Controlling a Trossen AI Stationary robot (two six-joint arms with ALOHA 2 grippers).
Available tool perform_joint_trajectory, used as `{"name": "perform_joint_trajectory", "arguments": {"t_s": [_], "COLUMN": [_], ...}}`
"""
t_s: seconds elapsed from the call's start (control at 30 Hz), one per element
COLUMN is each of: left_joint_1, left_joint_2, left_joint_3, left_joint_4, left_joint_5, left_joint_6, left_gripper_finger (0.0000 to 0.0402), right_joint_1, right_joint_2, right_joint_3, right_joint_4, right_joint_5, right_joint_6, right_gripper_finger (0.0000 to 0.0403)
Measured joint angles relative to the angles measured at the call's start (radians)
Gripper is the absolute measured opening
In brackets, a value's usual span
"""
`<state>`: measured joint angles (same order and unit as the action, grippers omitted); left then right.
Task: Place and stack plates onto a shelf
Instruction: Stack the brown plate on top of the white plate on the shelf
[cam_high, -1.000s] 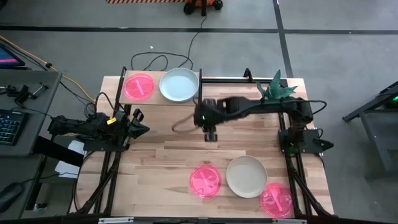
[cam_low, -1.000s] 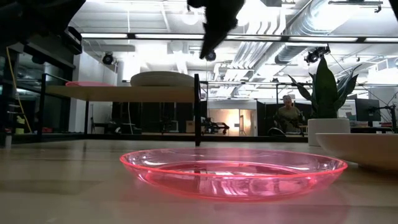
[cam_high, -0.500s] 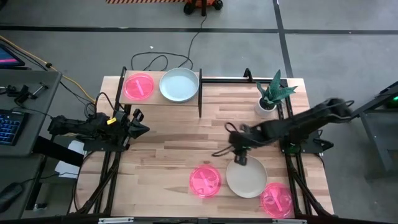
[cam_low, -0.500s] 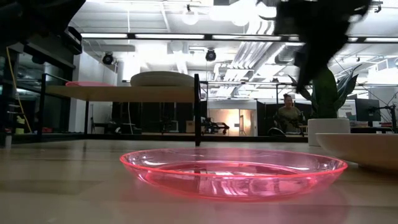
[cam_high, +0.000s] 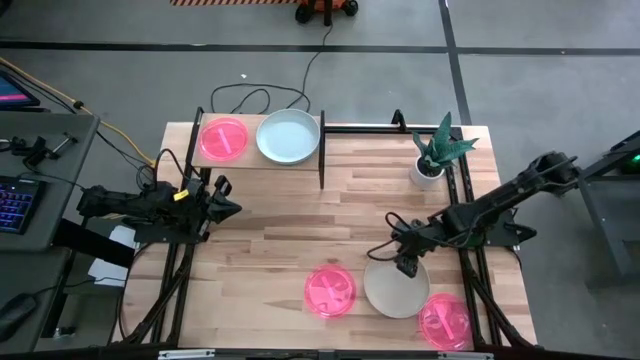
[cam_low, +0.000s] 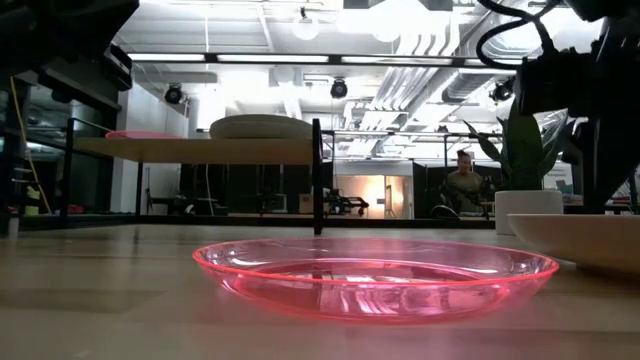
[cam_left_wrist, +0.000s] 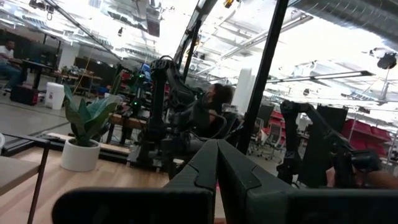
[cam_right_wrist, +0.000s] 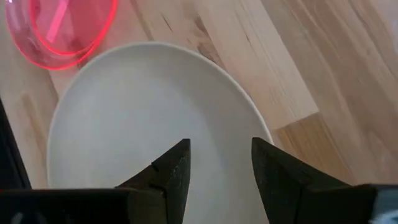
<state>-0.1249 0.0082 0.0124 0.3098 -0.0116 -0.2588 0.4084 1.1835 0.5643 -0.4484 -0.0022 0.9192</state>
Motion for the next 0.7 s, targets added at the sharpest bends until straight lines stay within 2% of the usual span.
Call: {"name": "perform_joint_trajectory", "arguments": {"t_s": [0.57, 0.7], "left_joint_1": [0.0, 0.0], "left_joint_2": [0.0, 0.0], "left_joint_3": [0.0, 0.0], "left_joint_4": [0.0, 0.0], "left_joint_5": [0.0, 0.0], "left_joint_6": [0.0, 0.0], "left_gripper_finger": [0.0001, 0.0001], "right_joint_1": [0.0, 0.0], "right_joint_2": [0.0, 0.0], "right_joint_3": [-0.058, -0.037], "right_joint_4": [0.055, 0.094], "right_joint_5": [0.016, -0.034], "right_joint_6": [-0.009, -0.016], "right_gripper_finger": [0.0151, 0.0151]}}
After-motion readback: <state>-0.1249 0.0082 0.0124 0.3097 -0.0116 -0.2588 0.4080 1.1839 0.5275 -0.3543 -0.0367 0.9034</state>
